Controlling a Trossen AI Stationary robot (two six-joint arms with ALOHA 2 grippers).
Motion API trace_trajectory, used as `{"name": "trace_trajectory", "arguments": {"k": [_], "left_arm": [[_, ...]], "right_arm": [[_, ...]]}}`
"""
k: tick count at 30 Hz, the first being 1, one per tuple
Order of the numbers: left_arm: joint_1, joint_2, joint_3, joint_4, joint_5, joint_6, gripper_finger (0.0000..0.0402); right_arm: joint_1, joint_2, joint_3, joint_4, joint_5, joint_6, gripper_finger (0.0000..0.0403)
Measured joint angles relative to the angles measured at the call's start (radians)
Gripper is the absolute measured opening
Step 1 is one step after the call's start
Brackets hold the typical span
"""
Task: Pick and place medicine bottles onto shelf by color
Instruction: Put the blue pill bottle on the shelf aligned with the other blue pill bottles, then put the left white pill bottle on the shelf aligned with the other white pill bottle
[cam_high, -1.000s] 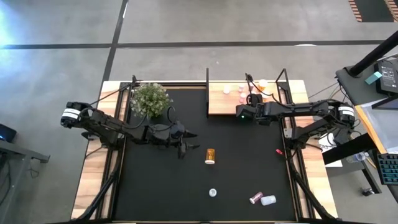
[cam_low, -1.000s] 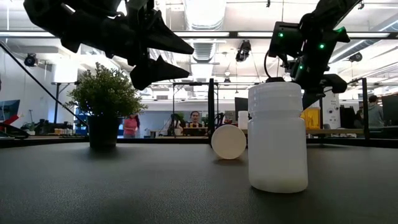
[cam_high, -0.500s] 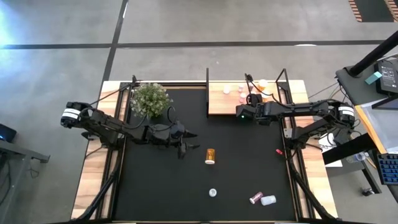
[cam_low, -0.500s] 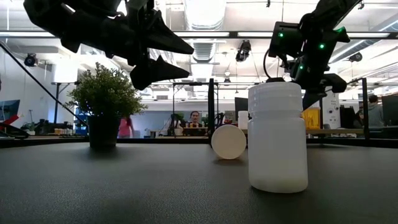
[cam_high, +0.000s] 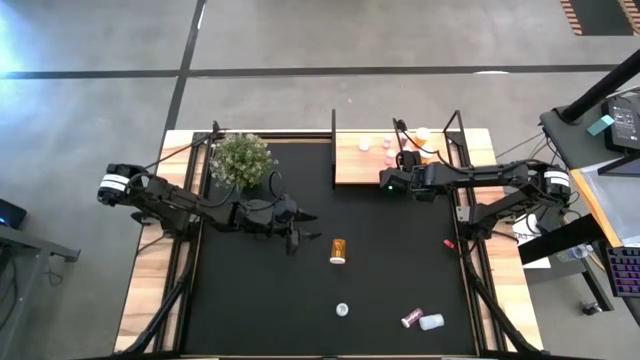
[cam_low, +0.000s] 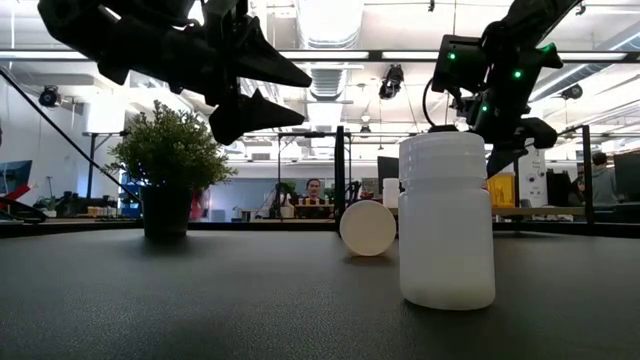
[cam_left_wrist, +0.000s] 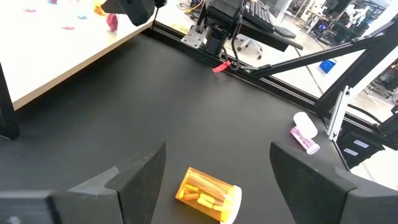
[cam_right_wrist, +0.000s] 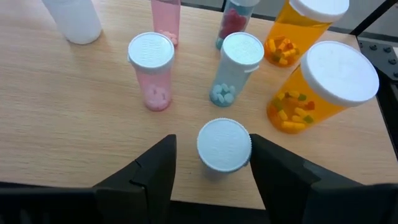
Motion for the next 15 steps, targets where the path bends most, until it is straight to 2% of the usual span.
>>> {"name": "trace_trajectory", "arguments": {"k": [8,15], "left_arm": [[0.0,0.0,0.0,0.0,0.0,0.0,0.0272],[0.0,0.0,0.0,0.0,0.0,-0.001,0.0272]], "right_arm": [[0.0,-0.025,0.003,-0.054,-0.008,-0.024,0.019],[0.0,-0.116,0.003,-0.057,-0.009,-0.034,0.019]]}}
